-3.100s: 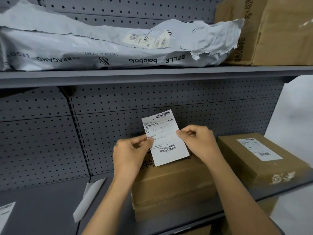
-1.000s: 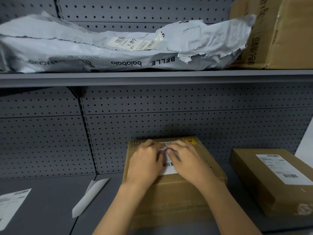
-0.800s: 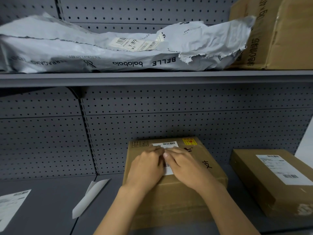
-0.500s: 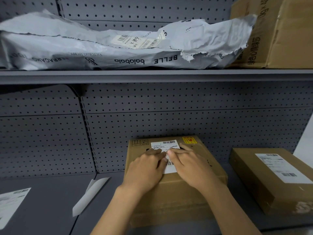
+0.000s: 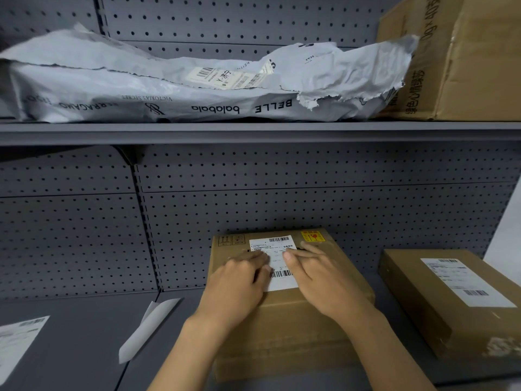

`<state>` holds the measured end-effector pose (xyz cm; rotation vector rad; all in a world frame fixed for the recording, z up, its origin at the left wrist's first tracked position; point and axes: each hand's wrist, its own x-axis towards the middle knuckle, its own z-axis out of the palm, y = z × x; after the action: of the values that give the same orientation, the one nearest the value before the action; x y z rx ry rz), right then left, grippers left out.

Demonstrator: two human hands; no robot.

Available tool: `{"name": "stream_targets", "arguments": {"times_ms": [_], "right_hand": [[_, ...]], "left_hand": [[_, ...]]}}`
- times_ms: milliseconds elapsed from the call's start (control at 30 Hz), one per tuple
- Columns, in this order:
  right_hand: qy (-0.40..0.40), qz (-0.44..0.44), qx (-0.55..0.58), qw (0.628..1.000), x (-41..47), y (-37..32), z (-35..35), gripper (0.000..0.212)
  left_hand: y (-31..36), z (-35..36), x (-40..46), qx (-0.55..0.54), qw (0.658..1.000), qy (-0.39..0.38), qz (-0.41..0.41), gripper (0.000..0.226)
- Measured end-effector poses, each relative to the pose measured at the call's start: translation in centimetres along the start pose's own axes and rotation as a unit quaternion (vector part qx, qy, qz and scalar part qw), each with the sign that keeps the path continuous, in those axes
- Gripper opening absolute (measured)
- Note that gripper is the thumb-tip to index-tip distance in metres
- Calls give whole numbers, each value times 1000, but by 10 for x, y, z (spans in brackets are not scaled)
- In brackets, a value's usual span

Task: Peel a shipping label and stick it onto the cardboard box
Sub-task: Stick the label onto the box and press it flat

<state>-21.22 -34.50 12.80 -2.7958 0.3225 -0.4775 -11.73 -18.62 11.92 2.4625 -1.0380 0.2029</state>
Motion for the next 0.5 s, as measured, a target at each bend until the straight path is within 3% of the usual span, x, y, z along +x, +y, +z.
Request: {"name": "stream_targets", "arguments": {"times_ms": [200,500], "right_hand": [[-25,-40,18,999,-6,-15,8,61],[16,16,-14,1000,-13,8,4,68]], "left_hand": [[0,4,-2,0,1000,-8,28,43],[-6,-11,-11,20,999,-24,-35,46]]}}
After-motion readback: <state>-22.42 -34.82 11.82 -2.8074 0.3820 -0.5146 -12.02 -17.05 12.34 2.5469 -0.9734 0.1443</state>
